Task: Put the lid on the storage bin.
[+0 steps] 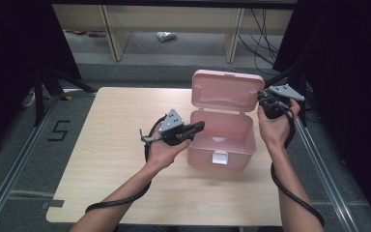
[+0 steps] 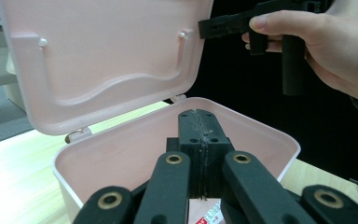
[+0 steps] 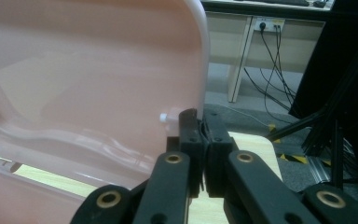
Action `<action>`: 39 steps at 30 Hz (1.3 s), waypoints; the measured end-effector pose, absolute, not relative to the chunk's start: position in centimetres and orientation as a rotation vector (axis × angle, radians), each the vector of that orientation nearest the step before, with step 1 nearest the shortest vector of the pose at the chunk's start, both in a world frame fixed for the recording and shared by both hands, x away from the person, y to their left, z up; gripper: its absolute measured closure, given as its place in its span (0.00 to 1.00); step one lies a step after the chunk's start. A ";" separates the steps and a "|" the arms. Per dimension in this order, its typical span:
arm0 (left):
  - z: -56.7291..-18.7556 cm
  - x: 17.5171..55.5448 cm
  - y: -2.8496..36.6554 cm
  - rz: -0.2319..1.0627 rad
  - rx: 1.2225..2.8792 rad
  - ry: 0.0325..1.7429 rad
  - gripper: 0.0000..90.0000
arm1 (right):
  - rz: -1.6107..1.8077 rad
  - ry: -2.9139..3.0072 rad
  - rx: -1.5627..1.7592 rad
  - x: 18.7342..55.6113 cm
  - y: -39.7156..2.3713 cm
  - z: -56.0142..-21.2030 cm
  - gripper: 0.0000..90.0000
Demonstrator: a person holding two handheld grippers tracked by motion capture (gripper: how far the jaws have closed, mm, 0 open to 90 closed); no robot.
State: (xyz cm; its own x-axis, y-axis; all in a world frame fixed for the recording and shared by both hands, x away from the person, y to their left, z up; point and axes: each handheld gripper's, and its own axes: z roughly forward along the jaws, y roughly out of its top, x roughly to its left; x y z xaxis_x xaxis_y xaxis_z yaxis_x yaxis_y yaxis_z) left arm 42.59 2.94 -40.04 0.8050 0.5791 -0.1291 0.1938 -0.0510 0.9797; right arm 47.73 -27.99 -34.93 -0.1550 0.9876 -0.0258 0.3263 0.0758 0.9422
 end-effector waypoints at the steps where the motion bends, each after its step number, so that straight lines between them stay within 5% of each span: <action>1: -40.0 42.6 3.0 0.350 1.623 0.623 0.99 | 1.100 1.599 1.329 47.7 -28.0 -35.0 0.99; 39: -38.9 44.7 4.3 0.399 1.576 0.697 0.99 | 1.101 1.586 1.238 45.0 -27.9 -36.1 0.99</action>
